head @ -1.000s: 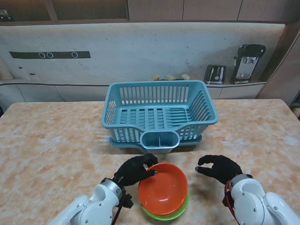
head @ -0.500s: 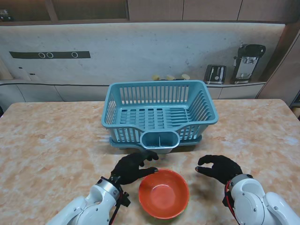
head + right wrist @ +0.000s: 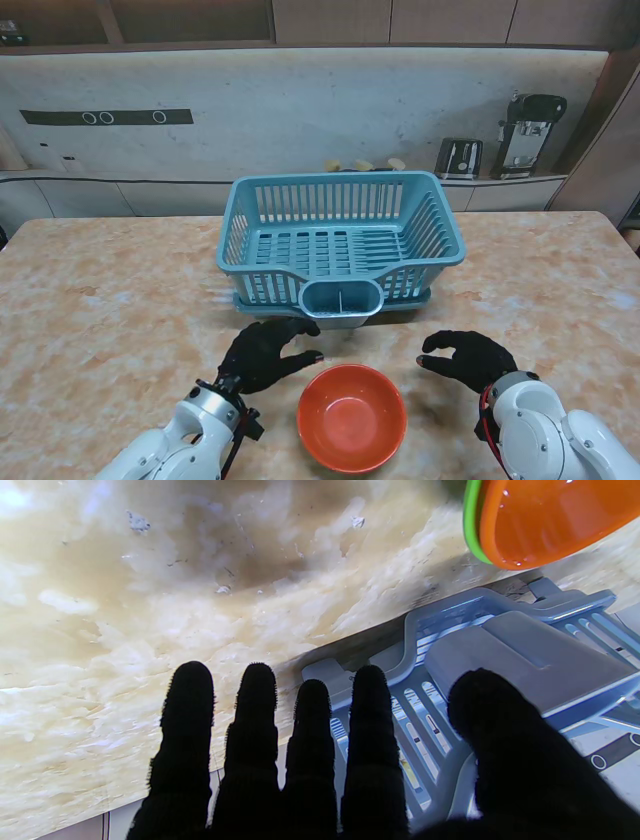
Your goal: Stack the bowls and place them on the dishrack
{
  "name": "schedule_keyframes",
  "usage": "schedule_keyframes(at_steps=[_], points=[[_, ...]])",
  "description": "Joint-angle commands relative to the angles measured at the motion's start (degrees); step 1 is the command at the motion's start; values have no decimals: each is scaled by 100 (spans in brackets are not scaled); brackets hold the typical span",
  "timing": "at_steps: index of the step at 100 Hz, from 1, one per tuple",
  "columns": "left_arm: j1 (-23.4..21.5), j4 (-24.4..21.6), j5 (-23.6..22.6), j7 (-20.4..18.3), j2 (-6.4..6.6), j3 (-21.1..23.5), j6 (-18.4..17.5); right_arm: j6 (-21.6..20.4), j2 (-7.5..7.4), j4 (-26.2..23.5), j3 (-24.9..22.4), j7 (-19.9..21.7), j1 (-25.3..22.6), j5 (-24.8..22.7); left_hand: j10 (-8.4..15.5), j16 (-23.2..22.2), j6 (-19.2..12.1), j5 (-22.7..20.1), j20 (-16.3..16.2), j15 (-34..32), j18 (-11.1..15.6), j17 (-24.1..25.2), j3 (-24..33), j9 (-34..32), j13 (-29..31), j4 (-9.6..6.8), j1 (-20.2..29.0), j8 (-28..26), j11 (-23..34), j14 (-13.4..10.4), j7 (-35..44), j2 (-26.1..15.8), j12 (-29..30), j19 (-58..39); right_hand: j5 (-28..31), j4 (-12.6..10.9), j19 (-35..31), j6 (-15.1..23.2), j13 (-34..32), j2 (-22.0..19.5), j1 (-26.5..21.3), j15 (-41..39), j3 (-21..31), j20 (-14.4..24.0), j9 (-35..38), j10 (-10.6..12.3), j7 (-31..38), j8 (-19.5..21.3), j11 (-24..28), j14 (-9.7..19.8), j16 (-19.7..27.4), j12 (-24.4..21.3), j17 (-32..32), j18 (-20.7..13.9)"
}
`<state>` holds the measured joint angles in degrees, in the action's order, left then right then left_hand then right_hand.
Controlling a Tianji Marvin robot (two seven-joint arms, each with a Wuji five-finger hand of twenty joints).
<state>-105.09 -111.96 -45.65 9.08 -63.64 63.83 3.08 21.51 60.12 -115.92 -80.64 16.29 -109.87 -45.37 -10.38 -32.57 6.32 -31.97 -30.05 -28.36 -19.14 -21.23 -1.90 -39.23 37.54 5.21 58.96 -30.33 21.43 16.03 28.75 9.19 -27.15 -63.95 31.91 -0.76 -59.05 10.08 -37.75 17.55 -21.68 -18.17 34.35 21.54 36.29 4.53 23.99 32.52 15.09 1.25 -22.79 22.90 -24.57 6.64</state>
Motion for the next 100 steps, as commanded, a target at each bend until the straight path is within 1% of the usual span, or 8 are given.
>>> schedule_keyframes(at_steps=[1, 10, 17, 37, 42, 52, 59, 100], points=[[-109, -65, -76, -122, 32, 30, 82, -17, 37, -15, 8, 76, -61, 2, -101, 115, 154, -119, -40, 70, 17, 80, -87, -62, -62, -100, -193, 166, -127, -16, -121, -137, 137, 74, 123, -120, -13, 146, -107, -164, 166, -2, -49, 87, 69, 115, 49, 50, -68, 1, 36, 39, 22, -17], [-160, -82, -140, -259, 59, 56, 174, -17, 37, -15, 8, 76, -61, 2, -198, 259, 345, -229, -12, 113, 49, 73, -66, -82, -54, -114, -437, 375, -203, 32, -323, 145, 263, 139, 129, -120, -15, 145, -106, -164, 169, -1, -50, 88, 70, 127, 51, 51, -68, 3, 36, 39, 18, -14], [-179, -73, -114, -370, 74, 60, 221, -22, 36, -15, 5, 81, -61, 2, -339, 348, 475, -297, -2, 116, 59, 60, -38, -66, -77, -123, -572, 514, -251, 100, -484, 285, 350, 155, 127, -120, -14, 152, -104, -167, 168, -1, -49, 88, 68, 124, 50, 51, -69, 1, 36, 40, 20, -15], [-172, -20, 15, -740, 124, 0, 396, -11, 34, -49, 7, 101, -69, -5, -643, 512, 805, -396, 68, 108, -10, 73, -16, 89, -285, -131, -933, 827, -381, 331, -940, 440, 548, 298, 132, -119, -12, 145, -102, -165, 170, 1, -49, 86, 65, 120, 54, 52, -70, -1, 36, 39, 26, -12], [-146, -30, -7, -931, 152, -23, 511, -6, 33, -59, 9, 106, -74, -5, -715, 546, 893, -395, 87, 126, -49, 124, -17, 150, -368, -130, -1011, 894, -431, 394, -1075, 446, 597, 350, 134, -120, -16, 149, -104, -165, 169, 0, -48, 88, 69, 112, 55, 53, -69, -2, 36, 40, 22, -13], [-72, -141, -64, -1545, 247, -56, 823, -4, 32, -77, 11, 114, -86, -10, -837, 641, 1084, -292, 86, 230, -60, 317, -31, 380, -629, -133, -1192, 1027, -568, 468, -1385, 382, 698, 405, 138, -120, -16, 154, -107, -170, 169, -1, -45, 88, 65, 119, 57, 53, -71, 7, 35, 39, 23, -16], [5, -136, -71, -1741, 280, -95, 917, -6, 31, -87, 10, 117, -97, -18, -913, 696, 1169, -295, 70, 245, -97, 376, -25, 448, -710, -144, -1281, 1096, -613, 517, -1592, 378, 746, 415, 140, -119, -16, 155, -107, -168, 172, -1, -48, 89, 68, 121, 58, 54, -71, 7, 35, 39, 21, -13], [541, 303, 140, -1886, 302, -526, 982, -22, 33, -77, 5, 107, -105, -8, -1115, 695, 1456, -246, -49, 65, -209, 339, -35, 532, -728, -160, -1666, 1118, -544, 700, -2101, 301, 750, 244, 151, -119, -15, 159, -107, -162, 175, -2, -48, 89, 73, 123, 66, 57, -69, 2, 35, 40, 25, -13]])
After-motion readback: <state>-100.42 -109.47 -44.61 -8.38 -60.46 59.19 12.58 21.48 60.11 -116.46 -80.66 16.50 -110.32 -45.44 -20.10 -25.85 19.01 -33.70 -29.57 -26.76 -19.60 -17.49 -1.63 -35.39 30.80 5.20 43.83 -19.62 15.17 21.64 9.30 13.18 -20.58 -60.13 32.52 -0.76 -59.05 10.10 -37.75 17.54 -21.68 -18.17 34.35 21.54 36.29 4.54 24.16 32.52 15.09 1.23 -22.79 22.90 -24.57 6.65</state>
